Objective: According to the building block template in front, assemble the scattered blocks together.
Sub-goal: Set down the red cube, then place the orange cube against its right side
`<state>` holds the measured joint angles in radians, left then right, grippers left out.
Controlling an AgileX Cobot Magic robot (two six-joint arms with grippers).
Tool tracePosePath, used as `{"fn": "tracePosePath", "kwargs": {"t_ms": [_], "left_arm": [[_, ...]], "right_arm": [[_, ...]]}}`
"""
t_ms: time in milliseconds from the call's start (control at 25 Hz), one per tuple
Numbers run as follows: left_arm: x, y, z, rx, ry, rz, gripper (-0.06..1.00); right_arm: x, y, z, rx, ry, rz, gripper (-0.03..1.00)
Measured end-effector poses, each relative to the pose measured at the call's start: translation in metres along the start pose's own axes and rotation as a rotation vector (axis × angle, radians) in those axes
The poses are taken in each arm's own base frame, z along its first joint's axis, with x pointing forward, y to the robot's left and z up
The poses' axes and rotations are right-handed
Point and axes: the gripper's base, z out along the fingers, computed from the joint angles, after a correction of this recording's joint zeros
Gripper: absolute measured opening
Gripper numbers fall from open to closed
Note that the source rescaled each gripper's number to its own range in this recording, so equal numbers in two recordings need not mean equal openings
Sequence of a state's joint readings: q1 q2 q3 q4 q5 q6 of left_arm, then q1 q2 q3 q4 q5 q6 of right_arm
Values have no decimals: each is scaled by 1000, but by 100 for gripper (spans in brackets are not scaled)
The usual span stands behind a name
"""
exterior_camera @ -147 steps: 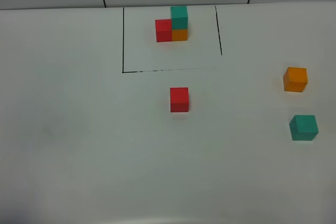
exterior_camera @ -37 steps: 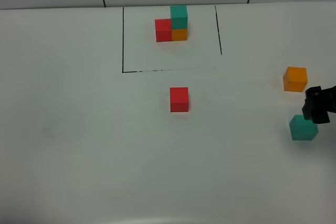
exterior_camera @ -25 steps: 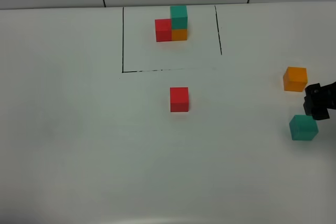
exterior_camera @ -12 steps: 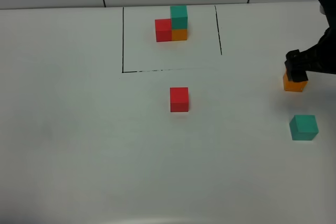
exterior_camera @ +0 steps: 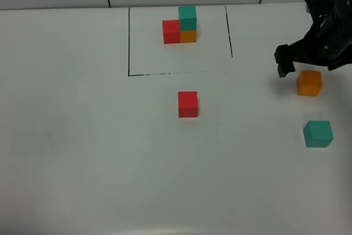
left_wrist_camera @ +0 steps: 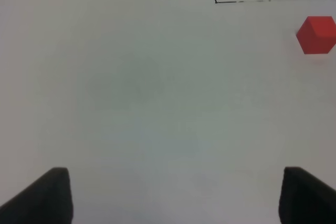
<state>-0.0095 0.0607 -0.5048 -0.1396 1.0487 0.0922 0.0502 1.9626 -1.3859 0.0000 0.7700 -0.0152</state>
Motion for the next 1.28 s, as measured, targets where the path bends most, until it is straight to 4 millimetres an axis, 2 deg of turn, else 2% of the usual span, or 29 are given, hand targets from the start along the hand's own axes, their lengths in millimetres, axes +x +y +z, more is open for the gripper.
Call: {"fn": "tracePosePath", "kwargs": {"t_ms": [200, 360, 560, 640, 720, 760, 880, 1080, 1160, 1280], "left_arm": [[0, 0, 0, 0, 0, 0, 67], [0, 0, 0, 0, 0, 0, 67], [0, 0, 0, 0, 0, 0, 67], [0, 0, 0, 0, 0, 0, 67], [0, 0, 0, 0, 0, 0, 67], [0, 0, 0, 0, 0, 0, 67], [0, 0, 0, 0, 0, 0, 67], [0, 0, 0, 0, 0, 0, 67], [0, 0, 0, 0, 0, 0, 67], [0, 0, 0, 0, 0, 0, 67]], "right_arm": [[-1, -13, 26, -15, 20, 66, 92], [-2, -27, 34, -15, 15, 107, 92], [0, -29, 48, -48, 27, 129, 87], [1, -29, 51, -53, 34, 128, 78], [1, -29, 52, -56, 36, 130, 59], [1, -29, 52, -56, 36, 130, 48], [1, -29, 52, -55, 35, 129, 0], [2, -27, 50, -54, 71, 66, 2], [2, -22, 46, -50, 94, -43, 2], [-1, 2, 31, -47, 107, -298, 2]]}}
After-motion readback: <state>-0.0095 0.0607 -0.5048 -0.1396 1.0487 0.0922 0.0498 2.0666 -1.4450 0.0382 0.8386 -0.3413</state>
